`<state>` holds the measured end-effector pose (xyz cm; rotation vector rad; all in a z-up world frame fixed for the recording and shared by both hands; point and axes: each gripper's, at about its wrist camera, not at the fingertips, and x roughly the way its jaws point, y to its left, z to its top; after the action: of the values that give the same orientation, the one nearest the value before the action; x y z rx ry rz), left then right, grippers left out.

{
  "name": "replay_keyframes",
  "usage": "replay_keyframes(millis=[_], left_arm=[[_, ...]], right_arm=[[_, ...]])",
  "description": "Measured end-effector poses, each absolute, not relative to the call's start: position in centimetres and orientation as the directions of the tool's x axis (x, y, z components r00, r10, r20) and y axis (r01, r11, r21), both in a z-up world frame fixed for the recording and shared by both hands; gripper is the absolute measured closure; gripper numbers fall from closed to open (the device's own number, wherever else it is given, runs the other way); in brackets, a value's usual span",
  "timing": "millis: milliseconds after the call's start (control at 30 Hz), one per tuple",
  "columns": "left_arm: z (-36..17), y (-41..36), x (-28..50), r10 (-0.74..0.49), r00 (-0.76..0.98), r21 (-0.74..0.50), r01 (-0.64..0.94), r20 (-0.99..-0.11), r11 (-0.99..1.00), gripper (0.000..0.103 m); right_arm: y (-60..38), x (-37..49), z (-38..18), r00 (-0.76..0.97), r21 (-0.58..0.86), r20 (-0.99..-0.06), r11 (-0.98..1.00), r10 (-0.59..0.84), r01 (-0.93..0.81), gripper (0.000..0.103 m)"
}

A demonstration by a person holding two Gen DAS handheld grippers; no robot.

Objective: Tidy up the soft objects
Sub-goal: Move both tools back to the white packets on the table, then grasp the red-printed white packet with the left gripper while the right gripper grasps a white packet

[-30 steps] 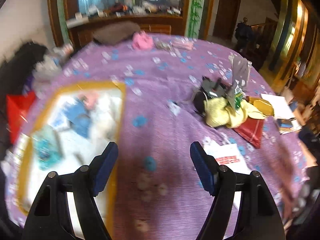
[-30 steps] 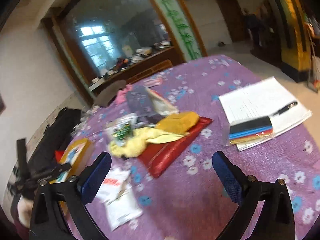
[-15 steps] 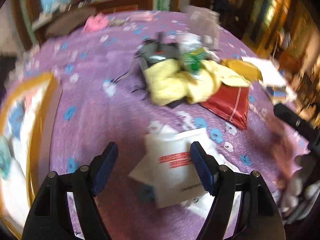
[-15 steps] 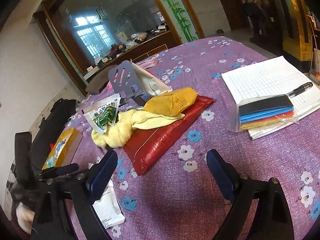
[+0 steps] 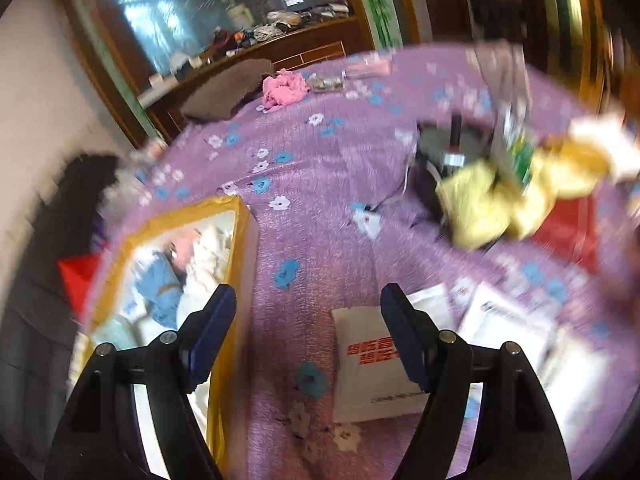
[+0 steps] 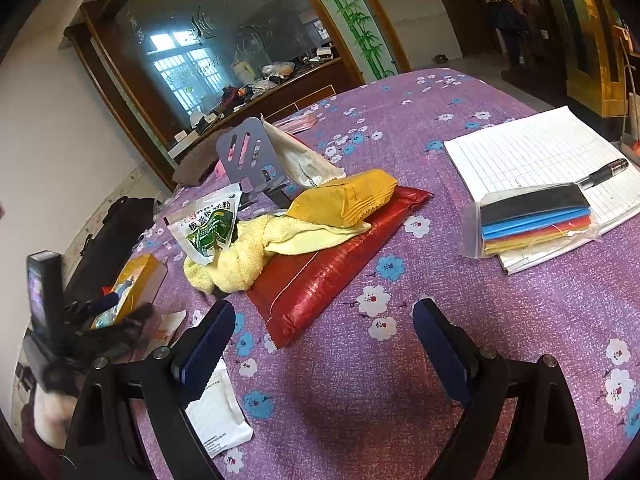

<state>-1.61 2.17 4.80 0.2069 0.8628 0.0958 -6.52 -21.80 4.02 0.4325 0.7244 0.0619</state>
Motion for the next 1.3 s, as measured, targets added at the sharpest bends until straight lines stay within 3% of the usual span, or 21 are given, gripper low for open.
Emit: replay_keyframes(millis=[100, 300, 400, 567, 667, 700, 733, 767, 800, 833, 900, 1167, 1300], left_arm=[[4.6, 3.4, -1.3, 0.081, 0.619, 0.118, 0.020, -0.782, 0.993, 0.028], [1.7, 2.6, -1.4, 0.022, 0.517, 0.066, 0.065, -0.856, 0.996, 0.028], [1.3, 2.4, -1.4, 0.045, 0.523, 0.082, 0.049, -0.851, 0.995, 0.018], [0.9, 1.6, -0.1, 0.010, 0.532, 0.066, 0.086, -0.847, 0.994, 0.018], [0.0, 0.2, -0.6, -0.093, 0.507, 0.002, 0.183, -0.857, 0.983, 0.018], [0.0, -0.2, -1.0, -0.091, 0.517, 0.014, 0.197, -0.851, 0.980, 0.025], [0.3, -0.4, -1.3, -0.136, 0.518, -0.015, 0.230, -0.845, 0.973, 0.042], [0.5, -0.5, -1.4, -0.145, 0.518, -0.024, 0.233, -0.843, 0.972, 0.048], [0.7, -0.4, -1.5, -0.155, 0.515, -0.036, 0.233, -0.843, 0.972, 0.064], [0.9, -0.1, -1.6, -0.174, 0.511, -0.060, 0.231, -0.842, 0.971, 0.087], [1.4, 0.8, -1.8, -0.224, 0.510, -0.124, 0.223, -0.831, 0.967, 0.090], [4.3, 1.3, -3.9, -0.256, 0.611, -0.123, 0.251, -0.749, 0.960, 0.092], [5.1, 1.9, -4.5, -0.279, 0.629, -0.130, 0.273, -0.726, 0.953, 0.092]], right_arm=[[-21.8, -6.4, 3.9, 0.748, 0.407, -0.632, 0.908, 0.203, 0.097, 0.012], [-21.9, -6.4, 3.9, 0.749, 0.410, -0.631, 0.907, 0.203, 0.100, 0.012], [-21.9, -6.4, 3.8, 0.748, 0.411, -0.631, 0.906, 0.205, 0.098, 0.012], [-21.9, -6.3, 3.8, 0.747, 0.411, -0.632, 0.907, 0.206, 0.097, 0.012], [-21.9, -6.2, 3.7, 0.744, 0.412, -0.636, 0.906, 0.207, 0.099, 0.012], [-21.9, -6.2, 3.7, 0.742, 0.413, -0.637, 0.905, 0.208, 0.101, 0.012], [-21.9, -6.2, 3.6, 0.742, 0.415, -0.638, 0.904, 0.208, 0.103, 0.012], [-22.0, -6.2, 3.6, 0.741, 0.417, -0.639, 0.903, 0.208, 0.106, 0.012], [-22.0, -6.1, 3.5, 0.740, 0.419, -0.640, 0.901, 0.209, 0.108, 0.012], [-22.1, -6.1, 3.5, 0.738, 0.422, -0.641, 0.900, 0.211, 0.109, 0.012], [-22.2, -6.0, 3.4, 0.735, 0.425, -0.643, 0.898, 0.213, 0.111, 0.012], [-21.3, -5.7, 3.6, 0.708, 0.392, -0.674, 0.914, 0.210, 0.103, 0.011], [-16.6, -5.7, 5.7, 0.656, 0.383, -0.682, 0.922, 0.323, -0.055, 0.011]])
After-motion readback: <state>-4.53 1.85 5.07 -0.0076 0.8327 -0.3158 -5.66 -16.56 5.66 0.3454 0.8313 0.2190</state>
